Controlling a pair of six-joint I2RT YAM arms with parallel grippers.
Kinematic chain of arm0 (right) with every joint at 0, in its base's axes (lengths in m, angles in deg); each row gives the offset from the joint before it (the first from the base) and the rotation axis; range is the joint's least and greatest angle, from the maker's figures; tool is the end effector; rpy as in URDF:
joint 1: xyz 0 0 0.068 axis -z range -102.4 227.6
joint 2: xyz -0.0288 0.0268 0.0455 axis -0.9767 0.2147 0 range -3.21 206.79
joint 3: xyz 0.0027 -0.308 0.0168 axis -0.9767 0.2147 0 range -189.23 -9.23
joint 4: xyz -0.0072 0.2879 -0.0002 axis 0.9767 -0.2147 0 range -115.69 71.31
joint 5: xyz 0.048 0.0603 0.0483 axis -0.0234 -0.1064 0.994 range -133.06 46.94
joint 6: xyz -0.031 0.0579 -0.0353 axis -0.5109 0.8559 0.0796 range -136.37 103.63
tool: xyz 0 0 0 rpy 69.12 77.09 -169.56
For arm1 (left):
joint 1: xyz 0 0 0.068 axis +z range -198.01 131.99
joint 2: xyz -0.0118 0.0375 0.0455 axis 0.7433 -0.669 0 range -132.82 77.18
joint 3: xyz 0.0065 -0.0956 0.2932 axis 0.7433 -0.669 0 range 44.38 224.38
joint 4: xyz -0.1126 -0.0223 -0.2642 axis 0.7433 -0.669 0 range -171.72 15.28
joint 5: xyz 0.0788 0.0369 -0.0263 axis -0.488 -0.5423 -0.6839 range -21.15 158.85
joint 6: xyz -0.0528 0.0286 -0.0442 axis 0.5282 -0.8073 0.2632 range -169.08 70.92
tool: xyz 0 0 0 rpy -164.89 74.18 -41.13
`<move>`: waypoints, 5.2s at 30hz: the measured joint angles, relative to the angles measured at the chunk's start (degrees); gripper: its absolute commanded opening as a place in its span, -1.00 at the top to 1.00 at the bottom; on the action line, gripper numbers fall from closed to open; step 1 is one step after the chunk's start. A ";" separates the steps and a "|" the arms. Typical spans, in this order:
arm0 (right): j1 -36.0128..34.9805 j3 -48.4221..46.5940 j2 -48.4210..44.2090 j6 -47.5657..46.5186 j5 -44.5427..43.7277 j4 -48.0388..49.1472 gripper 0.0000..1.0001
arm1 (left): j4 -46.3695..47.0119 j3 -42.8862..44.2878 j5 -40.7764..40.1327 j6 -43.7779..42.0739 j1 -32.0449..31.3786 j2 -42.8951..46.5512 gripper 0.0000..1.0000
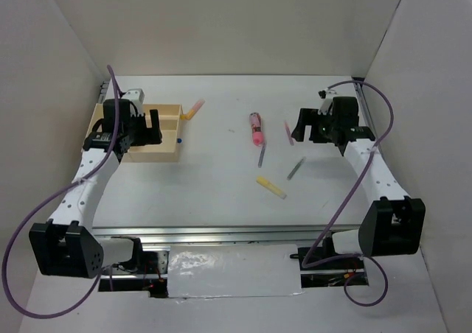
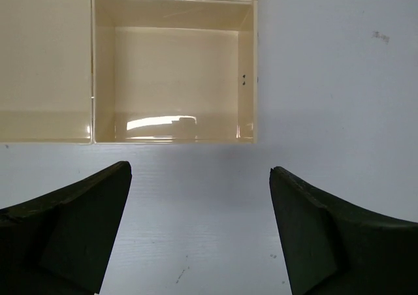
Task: Sort the stationery into containers
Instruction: Grab a piece of stationery with the right arm, then pass the stationery from the right arm to the left
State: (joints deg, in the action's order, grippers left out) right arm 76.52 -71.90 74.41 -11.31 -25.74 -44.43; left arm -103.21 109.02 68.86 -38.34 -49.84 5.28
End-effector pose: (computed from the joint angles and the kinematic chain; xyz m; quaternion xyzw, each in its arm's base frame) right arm 0.3359 0.0250 0.3075 -0.0316 0.9001 0.1588 0.4045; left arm 0.3159 -0.0102 0.3444 -0.0691 0.8874 -0.0500 0.4531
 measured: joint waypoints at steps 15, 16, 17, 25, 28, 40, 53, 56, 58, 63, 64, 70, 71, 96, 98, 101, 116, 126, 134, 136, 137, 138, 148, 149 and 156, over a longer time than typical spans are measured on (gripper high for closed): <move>-11.28 -17.05 17.97 3.30 -13.38 2.16 -0.88 | 0.42 0.33 -12.00 3.15 -7.37 -1.16 -0.99; -12.24 -19.96 20.98 3.91 -14.10 2.25 -0.87 | 0.22 0.35 -12.31 3.15 -7.34 -1.22 -0.98; -12.96 -22.80 24.04 4.52 -14.82 2.10 -0.86 | 0.07 0.35 -12.57 3.13 -7.37 -1.22 -0.99; -14.78 -38.97 42.07 7.72 -17.84 -0.37 -0.79 | 0.26 0.04 -13.27 2.97 -7.37 -1.22 -0.99; -16.44 -40.79 45.16 7.72 -18.43 -1.29 -0.71 | 0.42 -0.61 -13.31 2.97 -7.37 -1.38 -0.99; -20.02 -43.08 50.77 7.30 -18.36 -3.13 -0.58 | 2.16 -2.93 -12.76 2.71 -7.15 -2.75 -0.99; -20.83 -44.59 54.69 5.90 -17.75 -5.42 -0.42 | 3.23 -2.95 -9.88 2.71 -4.57 -2.75 -0.99; -21.42 -45.33 55.06 4.96 -17.70 -6.29 -0.32 | 3.26 -2.95 -8.96 2.54 -4.02 -2.75 -0.99; -21.70 -45.75 55.08 4.04 -17.57 -6.54 -0.17 | 3.41 -3.19 -8.13 1.86 -3.72 -2.69 -0.99; -22.27 -45.79 55.06 2.03 -15.17 -6.54 0.41 | 5.95 -7.23 -3.13 -3.52 -2.82 0.72 -0.91; -22.40 -45.79 55.08 1.46 -14.43 -6.56 0.49 | 6.73 -8.76 -1.97 -5.07 -2.73 2.40 -0.82; -24.17 -43.50 53.35 -1.70 -6.16 -6.82 1.00 | 9.66 -13.75 5.86 -17.77 -3.02 12.22 -0.67; -24.70 -42.14 52.22 -2.36 -4.20 -7.15 1.00 | 9.70 -13.75 7.72 -20.50 -3.08 13.09 -0.65; -33.94 -50.56 47.58 -23.43 50.12 -43.36 1.00 | -4.92 -18.69 35.21 -78.14 -14.43 25.38 -0.72; -34.14 -50.93 48.37 -24.90 52.26 -45.38 1.00 | -5.66 -16.50 35.01 -77.22 -16.81 22.49 -0.71; -34.45 -50.93 49.79 -26.32 53.88 -47.45 1.00 | -5.75 -14.03 34.23 -74.75 -19.56 20.04 -0.69; -35.30 -51.08 52.09 -27.28 57.00 -49.35 1.00 | -7.39 -10.73 20.55 -71.12 -33.29 13.99 -0.66; -37.27 -51.06 52.09 -26.71 57.11 -49.46 1.00 | -5.73 -10.60 14.75 -69.05 -35.56 12.96 -0.60; -37.57 -50.88 52.09 -25.46 57.55 -49.51 1.00 | -4.46 -12.04 13.44 -69.00 -36.00 13.25 -0.48; -37.59 -50.75 52.09 -25.05 57.57 -49.51 1.00 | -4.48 -12.31 13.31 -69.07 -36.04 13.27 -0.48; -37.62 -50.69 52.09 -24.83 57.64 -49.51 1.00 | -4.46 -12.48 13.27 -69.07 -36.13 13.27 -0.47; -37.64 -50.64 52.09 -24.65 57.66 -49.53 1.00 | -4.44 -12.68 13.20 -69.09 -36.24 13.27 -0.45; -38.60 -50.49 52.09 -24.00 57.42 -49.53 1.00 | -3.13 -14.78 11.21 -68.94 -37.35 13.27 -0.28; -38.71 -50.49 52.09 -23.93 57.37 -49.55 0.96 | -2.99 -14.80 11.08 -68.94 -37.40 13.27 -0.12; -38.77 -50.42 52.09 -23.69 57.07 -49.75 -0.15 | -3.15 -14.82 10.10 -68.41 -37.86 13.18 0.72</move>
State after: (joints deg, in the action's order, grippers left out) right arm 37.75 -122.33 126.50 -35.00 31.33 -94.18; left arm -106.35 94.21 78.96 -106.75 -87.69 18.46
